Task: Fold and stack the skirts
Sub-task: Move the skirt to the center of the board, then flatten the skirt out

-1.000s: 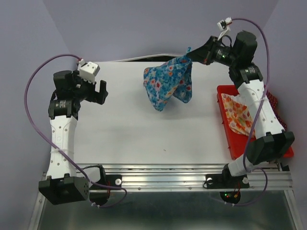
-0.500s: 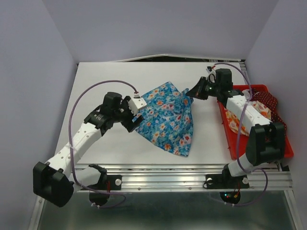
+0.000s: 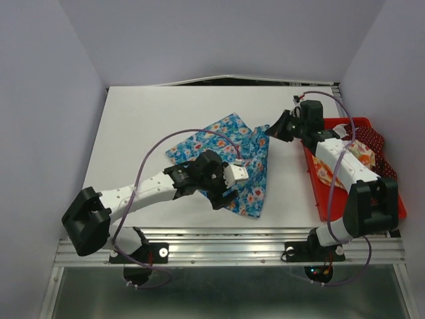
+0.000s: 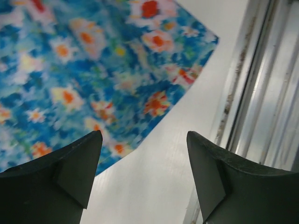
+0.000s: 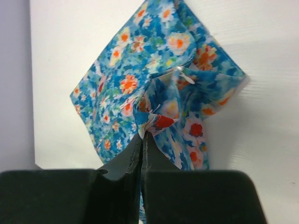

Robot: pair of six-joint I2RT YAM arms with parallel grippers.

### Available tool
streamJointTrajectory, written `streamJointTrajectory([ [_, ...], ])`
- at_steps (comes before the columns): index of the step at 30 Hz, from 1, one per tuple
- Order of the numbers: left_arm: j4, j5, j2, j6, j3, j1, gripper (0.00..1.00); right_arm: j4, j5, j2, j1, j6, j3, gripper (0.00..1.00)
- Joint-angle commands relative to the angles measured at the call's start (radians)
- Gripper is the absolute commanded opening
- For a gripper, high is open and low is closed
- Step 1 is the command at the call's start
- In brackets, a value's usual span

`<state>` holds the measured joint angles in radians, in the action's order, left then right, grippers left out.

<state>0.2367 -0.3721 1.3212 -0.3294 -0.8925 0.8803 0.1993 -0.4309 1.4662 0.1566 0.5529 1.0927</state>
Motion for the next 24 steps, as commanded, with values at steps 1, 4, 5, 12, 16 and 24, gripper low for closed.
streamJointTrajectory([
  [1,-0.034,0.082,0.117,0.059,-0.023,0.101,0.83,0.021,0.148,-0.017,-0.005,-0.028,-0.039,0.01],
  [4,0.022,0.136,0.264,0.061,-0.083,0.111,0.75,0.023,0.179,-0.014,-0.005,-0.028,-0.071,0.01],
  [5,0.036,0.145,0.292,0.047,-0.104,0.094,0.69,0.023,0.187,-0.012,-0.005,-0.027,-0.079,0.01],
  [12,0.144,0.188,0.475,-0.081,-0.184,-0.158,0.48,0.055,0.23,0.031,-0.005,-0.015,-0.108,0.01],
  [16,0.177,0.284,0.481,-0.276,-0.197,-0.312,0.47,0.048,0.137,0.055,-0.005,0.039,-0.135,0.01],
  [24,0.341,0.164,0.36,-0.552,-0.309,-0.495,0.61,-0.143,-0.198,0.105,0.018,0.116,-0.231,0.35],
])
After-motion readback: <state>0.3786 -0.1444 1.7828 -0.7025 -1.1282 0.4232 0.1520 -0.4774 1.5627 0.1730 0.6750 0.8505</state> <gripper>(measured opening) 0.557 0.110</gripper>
